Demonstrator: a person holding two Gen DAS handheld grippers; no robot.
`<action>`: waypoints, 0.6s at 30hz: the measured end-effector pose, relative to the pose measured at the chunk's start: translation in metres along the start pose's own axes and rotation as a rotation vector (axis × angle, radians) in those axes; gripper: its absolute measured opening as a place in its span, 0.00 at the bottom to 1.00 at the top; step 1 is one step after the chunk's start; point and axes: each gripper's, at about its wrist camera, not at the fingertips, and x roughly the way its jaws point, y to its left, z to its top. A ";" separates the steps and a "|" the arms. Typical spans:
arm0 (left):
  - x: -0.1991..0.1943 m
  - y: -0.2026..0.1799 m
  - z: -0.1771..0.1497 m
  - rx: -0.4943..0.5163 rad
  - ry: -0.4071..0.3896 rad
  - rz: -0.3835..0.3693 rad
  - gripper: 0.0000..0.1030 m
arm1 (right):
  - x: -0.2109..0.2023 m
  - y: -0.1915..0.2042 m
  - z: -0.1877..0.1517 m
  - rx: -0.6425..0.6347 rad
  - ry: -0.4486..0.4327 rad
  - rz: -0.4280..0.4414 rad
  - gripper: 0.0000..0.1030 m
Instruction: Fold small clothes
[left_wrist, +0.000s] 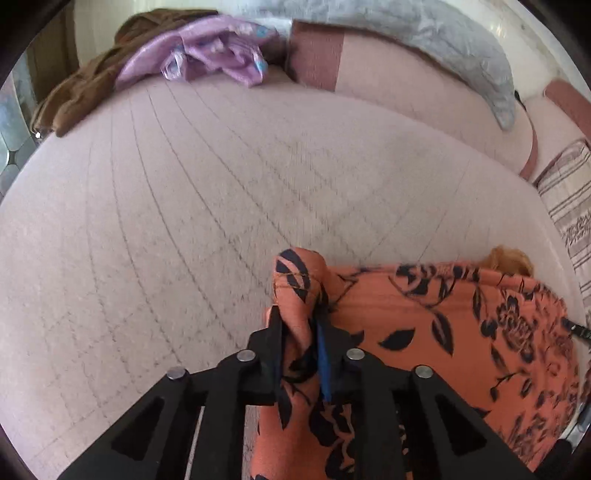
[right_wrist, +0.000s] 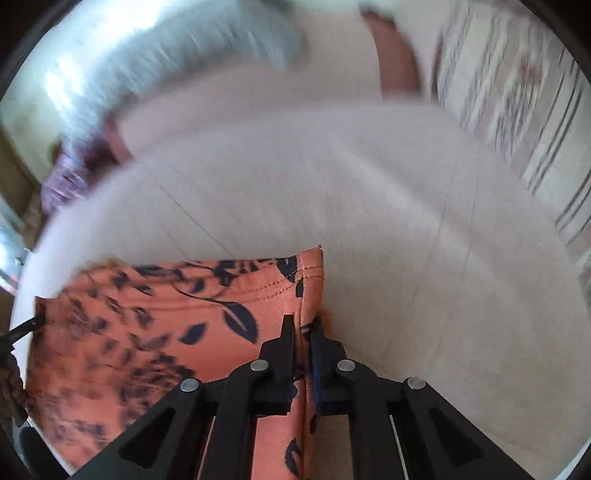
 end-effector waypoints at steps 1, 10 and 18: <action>-0.010 0.004 0.000 -0.020 -0.014 -0.026 0.21 | 0.009 -0.007 -0.003 0.048 0.011 0.033 0.11; -0.125 -0.001 -0.059 0.053 -0.197 0.003 0.57 | -0.096 0.012 -0.030 0.092 -0.216 0.156 0.63; -0.095 -0.033 -0.128 0.073 -0.027 0.099 0.71 | -0.051 0.028 -0.112 0.205 -0.019 0.316 0.63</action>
